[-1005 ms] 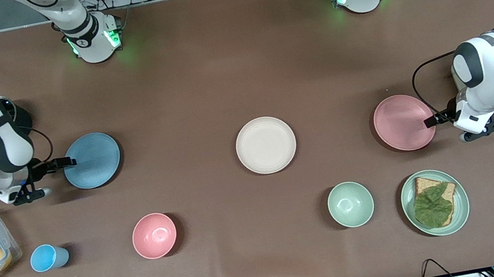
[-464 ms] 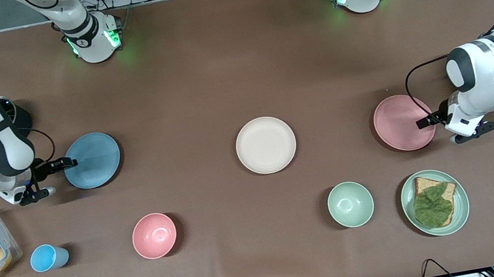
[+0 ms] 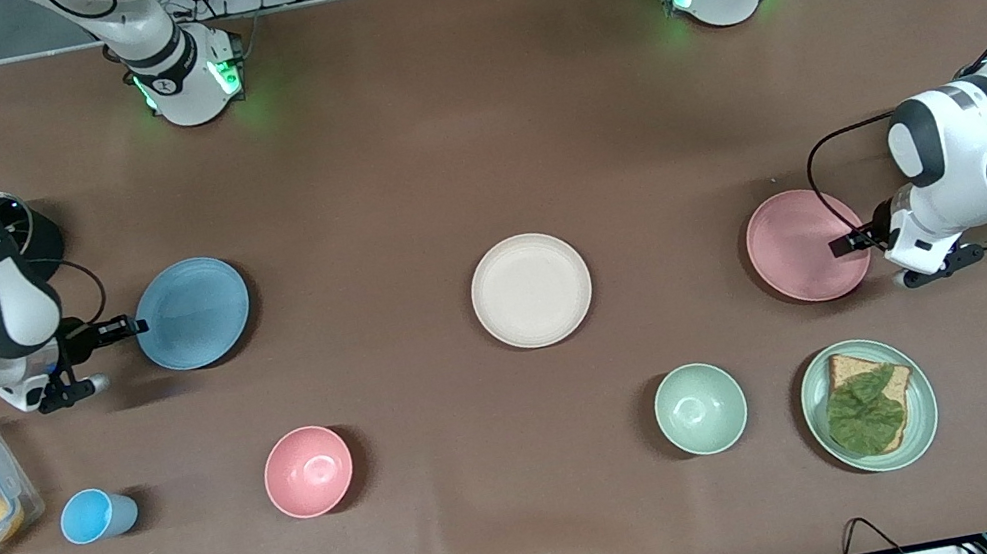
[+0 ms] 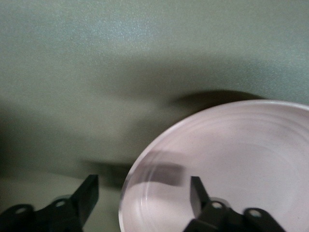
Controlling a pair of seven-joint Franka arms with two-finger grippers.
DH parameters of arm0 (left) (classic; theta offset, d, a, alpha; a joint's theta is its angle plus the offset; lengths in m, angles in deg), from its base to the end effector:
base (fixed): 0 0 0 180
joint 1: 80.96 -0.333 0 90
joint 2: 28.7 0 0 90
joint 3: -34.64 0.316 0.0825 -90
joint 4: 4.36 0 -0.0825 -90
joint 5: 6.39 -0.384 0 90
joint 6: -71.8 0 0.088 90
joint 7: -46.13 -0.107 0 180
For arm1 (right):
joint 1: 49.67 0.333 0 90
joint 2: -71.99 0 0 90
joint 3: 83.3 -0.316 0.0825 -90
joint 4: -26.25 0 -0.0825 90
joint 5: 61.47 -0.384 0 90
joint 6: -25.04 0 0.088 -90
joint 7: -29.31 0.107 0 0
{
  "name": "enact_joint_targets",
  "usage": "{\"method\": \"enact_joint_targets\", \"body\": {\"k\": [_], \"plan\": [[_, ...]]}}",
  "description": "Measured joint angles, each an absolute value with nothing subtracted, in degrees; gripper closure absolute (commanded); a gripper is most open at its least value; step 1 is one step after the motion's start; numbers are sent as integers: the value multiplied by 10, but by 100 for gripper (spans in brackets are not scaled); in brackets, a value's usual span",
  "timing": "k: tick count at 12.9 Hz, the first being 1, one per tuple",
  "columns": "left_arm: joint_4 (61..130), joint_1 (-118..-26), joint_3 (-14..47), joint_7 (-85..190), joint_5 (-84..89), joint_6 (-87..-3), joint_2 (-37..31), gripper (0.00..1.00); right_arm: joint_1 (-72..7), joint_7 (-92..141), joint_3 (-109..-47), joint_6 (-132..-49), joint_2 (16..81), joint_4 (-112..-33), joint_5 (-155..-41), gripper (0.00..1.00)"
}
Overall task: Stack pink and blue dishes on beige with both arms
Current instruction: 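Grip the blue plate with the right gripper while the left gripper grips pink, then carry the pink plate onto the beige plate with the left gripper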
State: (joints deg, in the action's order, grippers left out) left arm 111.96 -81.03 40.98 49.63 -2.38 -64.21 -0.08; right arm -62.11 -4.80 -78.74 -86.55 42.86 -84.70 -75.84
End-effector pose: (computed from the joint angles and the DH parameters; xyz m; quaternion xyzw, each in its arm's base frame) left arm 0.5791 0.0642 0.1863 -0.9912 -0.1083 0.0758 0.0027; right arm 0.5439 -0.1486 0.1929 -0.9641 -0.0712 0.1835 0.1782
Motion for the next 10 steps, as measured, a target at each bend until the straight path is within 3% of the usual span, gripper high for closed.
{"method": "enact_joint_targets", "body": {"k": [2,3,4,5,10], "plan": [[1119,-812,410,496,-23,-642,-1,53,-621,-48,-787,-822,428,-810,-758,100],[1119,-813,410,496,-22,-642,-1,68,-621,-48,-787,-811,428,-799,-758,100],[1119,-815,410,496,-20,-642,-1,89,-621,-47,-787,-801,428,-791,-758,100],[1119,-816,410,496,-17,-642,-1,100,-621,-47,-788,-790,428,-782,-758,100],[1111,-816,397,472,17,-641,-11,100,-621,-44,-788,-766,427,-759,-758,100]]}}
